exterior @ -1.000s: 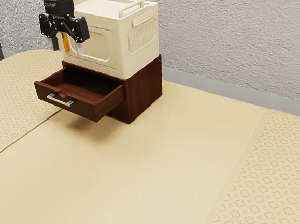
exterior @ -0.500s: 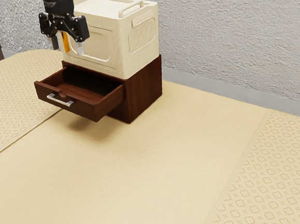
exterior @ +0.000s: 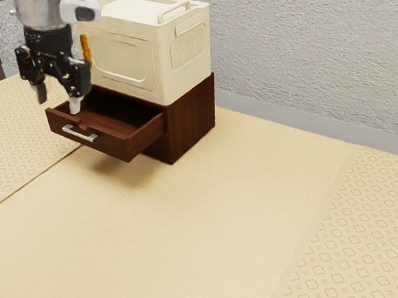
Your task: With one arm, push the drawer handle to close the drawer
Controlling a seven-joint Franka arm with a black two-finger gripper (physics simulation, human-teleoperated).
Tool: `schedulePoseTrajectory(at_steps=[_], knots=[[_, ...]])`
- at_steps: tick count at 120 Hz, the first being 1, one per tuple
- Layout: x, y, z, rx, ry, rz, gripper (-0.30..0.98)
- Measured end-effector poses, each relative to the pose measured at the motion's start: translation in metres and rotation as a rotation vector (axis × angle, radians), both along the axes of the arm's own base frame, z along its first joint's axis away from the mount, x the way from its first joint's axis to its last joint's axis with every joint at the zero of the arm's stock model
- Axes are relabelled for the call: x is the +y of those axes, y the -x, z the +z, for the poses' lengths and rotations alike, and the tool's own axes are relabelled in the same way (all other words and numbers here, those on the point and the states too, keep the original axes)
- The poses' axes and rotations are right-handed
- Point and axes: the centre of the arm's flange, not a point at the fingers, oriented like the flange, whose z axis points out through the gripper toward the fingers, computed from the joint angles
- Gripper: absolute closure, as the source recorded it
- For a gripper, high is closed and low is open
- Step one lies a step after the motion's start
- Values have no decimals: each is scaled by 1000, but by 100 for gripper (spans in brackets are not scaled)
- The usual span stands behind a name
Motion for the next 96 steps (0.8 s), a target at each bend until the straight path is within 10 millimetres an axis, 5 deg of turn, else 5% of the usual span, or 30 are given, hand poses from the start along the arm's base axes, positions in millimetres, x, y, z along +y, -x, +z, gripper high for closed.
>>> schedulePoseTrajectory(at_steps=[11,30,66,96], knots=[[13,43,-55,-2,-44,50,40],[59,44,-116,-31,-45,127,63],[138,2,-189,-60,-2,172,76],[172,-16,-207,-90,-23,137,78]])
